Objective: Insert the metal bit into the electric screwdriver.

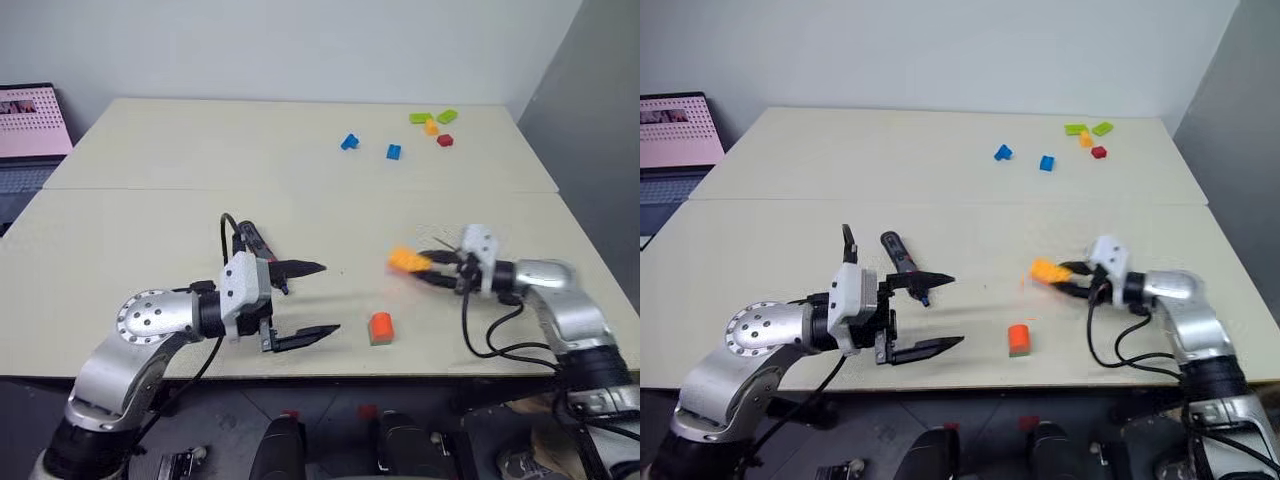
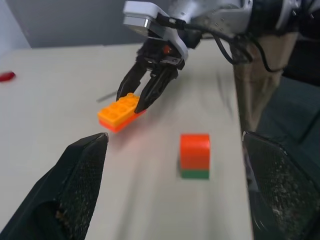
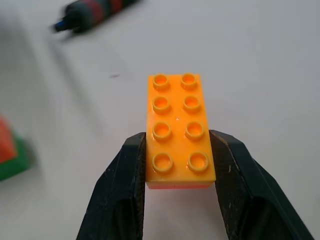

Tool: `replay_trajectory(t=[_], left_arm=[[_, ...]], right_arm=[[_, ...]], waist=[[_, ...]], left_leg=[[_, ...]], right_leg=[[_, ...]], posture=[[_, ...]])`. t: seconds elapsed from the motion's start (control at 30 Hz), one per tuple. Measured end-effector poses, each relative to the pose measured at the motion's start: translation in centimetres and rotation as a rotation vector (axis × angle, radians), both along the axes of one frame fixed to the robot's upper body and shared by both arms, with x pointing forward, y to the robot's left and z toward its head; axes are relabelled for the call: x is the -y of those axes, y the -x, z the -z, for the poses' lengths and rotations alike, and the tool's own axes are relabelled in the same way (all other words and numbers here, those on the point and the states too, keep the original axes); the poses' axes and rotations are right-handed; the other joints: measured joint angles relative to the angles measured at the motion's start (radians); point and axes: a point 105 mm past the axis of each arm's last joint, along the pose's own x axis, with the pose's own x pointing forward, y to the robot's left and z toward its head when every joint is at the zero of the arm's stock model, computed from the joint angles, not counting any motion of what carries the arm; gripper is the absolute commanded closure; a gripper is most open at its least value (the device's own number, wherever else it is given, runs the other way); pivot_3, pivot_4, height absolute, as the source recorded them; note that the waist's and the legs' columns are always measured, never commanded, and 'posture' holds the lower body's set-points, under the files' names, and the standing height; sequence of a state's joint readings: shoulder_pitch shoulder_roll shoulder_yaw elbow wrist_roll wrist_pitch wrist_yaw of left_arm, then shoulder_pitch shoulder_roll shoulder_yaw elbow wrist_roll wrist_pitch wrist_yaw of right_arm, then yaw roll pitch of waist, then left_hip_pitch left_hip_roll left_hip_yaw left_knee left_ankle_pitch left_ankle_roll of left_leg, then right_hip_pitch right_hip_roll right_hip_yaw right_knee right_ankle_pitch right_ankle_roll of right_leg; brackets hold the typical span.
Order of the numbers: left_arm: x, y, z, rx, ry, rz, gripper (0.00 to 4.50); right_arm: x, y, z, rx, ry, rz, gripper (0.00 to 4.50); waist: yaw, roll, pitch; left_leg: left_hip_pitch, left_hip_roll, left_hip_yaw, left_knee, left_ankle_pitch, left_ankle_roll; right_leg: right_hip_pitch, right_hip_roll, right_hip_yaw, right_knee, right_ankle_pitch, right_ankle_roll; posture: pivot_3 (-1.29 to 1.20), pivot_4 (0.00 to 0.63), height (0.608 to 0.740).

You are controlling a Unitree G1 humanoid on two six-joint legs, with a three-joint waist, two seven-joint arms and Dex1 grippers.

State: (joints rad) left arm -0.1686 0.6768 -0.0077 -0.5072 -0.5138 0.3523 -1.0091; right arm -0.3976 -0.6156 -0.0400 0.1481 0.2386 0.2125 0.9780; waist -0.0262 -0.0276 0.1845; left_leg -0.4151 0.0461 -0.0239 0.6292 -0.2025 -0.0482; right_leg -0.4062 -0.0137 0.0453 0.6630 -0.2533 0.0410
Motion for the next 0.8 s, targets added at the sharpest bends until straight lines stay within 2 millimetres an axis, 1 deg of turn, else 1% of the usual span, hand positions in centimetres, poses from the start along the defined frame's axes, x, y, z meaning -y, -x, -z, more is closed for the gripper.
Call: replay_trajectory(t=[0.13, 0.2, 0.27, 0.3, 0.4, 0.5, 0.57, 0.6, 0.7, 0.73, 0.8], left_arm=[[0.9, -0.3, -0.2, -0.001, 0.038, 0.026, 0.00], [1.2, -0.5, -0.1, -0.006, 0.050, 0.039, 0.00], [1.9, -0.9, -0.3, -0.003, 0.074, 0.059, 0.00], [2.3, -1.0, -0.4, 0.001, 0.086, 0.070, 0.00], [2.7, -1.3, -0.2, 0.003, 0.087, 0.080, 0.00], [2.8, -1.6, 0.0, 0.018, 0.084, 0.077, 0.00], [2.9, -1.7, 0.2, 0.023, 0.082, 0.074, 0.00], [2.8, -1.8, 0.3, 0.026, 0.080, 0.070, 0.00], [2.6, -1.8, 0.6, 0.026, 0.070, 0.062, 0.00], [2.5, -1.7, 0.8, 0.030, 0.065, 0.058, 0.00], [1.9, -1.7, 1.3, 0.032, 0.038, 0.038, 0.00]], right_arm=[[4.8, -1.1, -1.1, 0.110, -0.055, 0.342, 3.01], [6.6, -1.6, -1.3, 0.158, -0.058, 0.491, 3.01], [9.2, -2.4, -0.7, 0.177, -0.074, 0.699, 3.01], [10.1, -2.7, -0.2, 0.169, -0.076, 0.772, 3.01], [11.2, -3.1, 1.4, 0.124, -0.073, 0.875, 3.01], [12.3, -3.9, 2.8, 0.047, -0.093, 0.965, 3.01], [12.9, -4.1, 3.4, 0.017, -0.103, 1.004, 2.30], [13.0, -4.1, 3.5, 0.010, -0.110, 1.013, 2.15], [13.2, -4.1, 3.3, 0.010, -0.147, 1.020, 1.34], [13.1, -4.0, 3.0, 0.015, -0.157, 1.011, 1.14], [13.0, -3.4, 1.9, 0.054, -0.152, 0.956, 0.60]], waist=[[-0.004, 0.000, 0.000], [-0.008, 0.001, 0.000], [-0.007, 0.001, 0.000], [-0.007, 0.001, 0.000], [-0.009, 0.001, 0.000], [-0.011, 0.001, 0.000], [-0.009, 0.001, 0.000], [-0.008, 0.001, 0.000], [-0.009, 0.001, 0.000], [-0.009, 0.001, 0.000], [-0.007, 0.002, 0.000]], left_leg=[[0.000, 0.000, 0.000, 0.000, 0.000, 0.000], [0.001, 0.000, 0.001, 0.000, 0.000, 0.000], [0.001, 0.000, 0.000, 0.000, 0.000, 0.000], [0.001, 0.000, 0.001, 0.000, 0.001, 0.001], [0.001, 0.000, 0.001, 0.000, 0.001, 0.001], [0.001, 0.000, 0.001, 0.000, 0.001, 0.001], [0.001, 0.000, 0.001, 0.000, 0.001, 0.001], [0.001, 0.000, 0.001, 0.000, 0.001, 0.001], [0.001, 0.000, 0.001, -0.001, 0.001, 0.001], [0.001, 0.000, 0.001, -0.001, 0.001, 0.001], [0.000, 0.000, 0.001, -0.001, 0.000, 0.001]], right_leg=[[0.000, 0.000, 0.001, 0.000, 0.000, 0.000], [0.000, 0.001, 0.002, 0.001, 0.000, 0.000], [0.000, 0.001, 0.002, 0.001, 0.000, 0.000], [0.000, 0.001, 0.003, 0.001, 0.000, -0.001], [0.000, 0.001, 0.004, 0.001, 0.001, 0.000], [0.000, 0.001, 0.004, 0.000, 0.001, 0.000], [0.000, 0.001, 0.004, 0.000, 0.001, 0.000], [0.000, 0.001, 0.004, 0.000, 0.001, 0.000], [0.000, 0.002, 0.004, 0.000, 0.002, 0.002], [0.000, 0.002, 0.004, 0.000, 0.002, 0.002], [0.000, 0.002, 0.004, 0.000, 0.002, 0.002]], posture=[[0.00, 0.150, 0.740], [0.00, 0.150, 0.740], [0.00, 0.150, 0.740], [0.00, 0.150, 0.740], [0.00, 0.150, 0.740], [0.00, 0.150, 0.740], [0.00, 0.150, 0.740], [0.00, 0.150, 0.740], [0.00, 0.150, 0.740], [0.00, 0.150, 0.740], [0.00, 0.150, 0.740]])
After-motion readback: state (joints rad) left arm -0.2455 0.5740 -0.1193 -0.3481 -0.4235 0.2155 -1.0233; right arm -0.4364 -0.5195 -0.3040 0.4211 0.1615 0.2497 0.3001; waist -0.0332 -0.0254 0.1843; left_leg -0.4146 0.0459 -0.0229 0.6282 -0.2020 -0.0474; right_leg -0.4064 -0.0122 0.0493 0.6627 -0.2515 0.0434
